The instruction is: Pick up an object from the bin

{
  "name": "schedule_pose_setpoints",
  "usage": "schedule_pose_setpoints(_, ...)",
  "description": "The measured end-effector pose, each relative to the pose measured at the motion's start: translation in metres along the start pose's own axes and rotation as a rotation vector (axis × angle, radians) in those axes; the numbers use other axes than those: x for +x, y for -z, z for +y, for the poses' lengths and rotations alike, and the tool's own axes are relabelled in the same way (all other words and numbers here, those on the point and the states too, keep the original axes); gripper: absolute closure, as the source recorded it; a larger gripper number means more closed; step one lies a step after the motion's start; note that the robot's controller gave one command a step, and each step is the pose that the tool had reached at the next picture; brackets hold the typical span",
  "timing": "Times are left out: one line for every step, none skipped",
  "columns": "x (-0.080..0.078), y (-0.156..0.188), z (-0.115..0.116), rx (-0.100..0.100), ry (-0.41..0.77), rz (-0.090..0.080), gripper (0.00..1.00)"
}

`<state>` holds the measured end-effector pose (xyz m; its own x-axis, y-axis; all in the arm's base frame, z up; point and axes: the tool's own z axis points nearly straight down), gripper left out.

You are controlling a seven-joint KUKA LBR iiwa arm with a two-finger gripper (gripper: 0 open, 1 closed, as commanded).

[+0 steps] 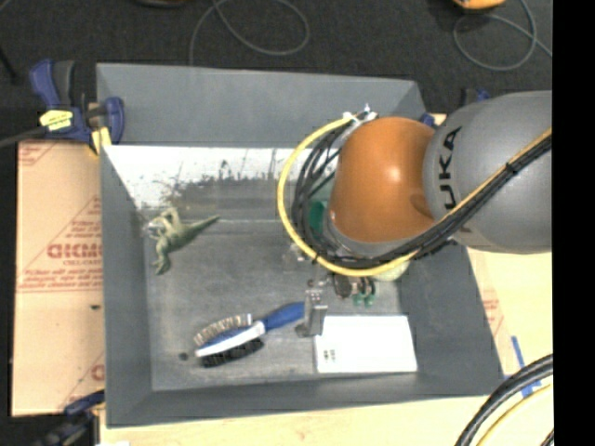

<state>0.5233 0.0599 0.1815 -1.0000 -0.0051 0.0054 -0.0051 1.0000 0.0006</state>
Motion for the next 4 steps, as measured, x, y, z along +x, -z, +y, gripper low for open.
schedule_pose_setpoints(-0.002,0.005,0.000,-0.001,-0.002,-0.009,0.00)
schedule_pose_setpoints(-0.007,-0.043,0.022,0.001,0.113,-0.011,0.00)
schedule_pose_setpoints(-0.006,-0.038,0.058,0.002,0.205,-0.006,0.00)
schedule_pose_setpoints(-0.011,-0.069,0.055,0.002,0.311,-0.009,0.00)
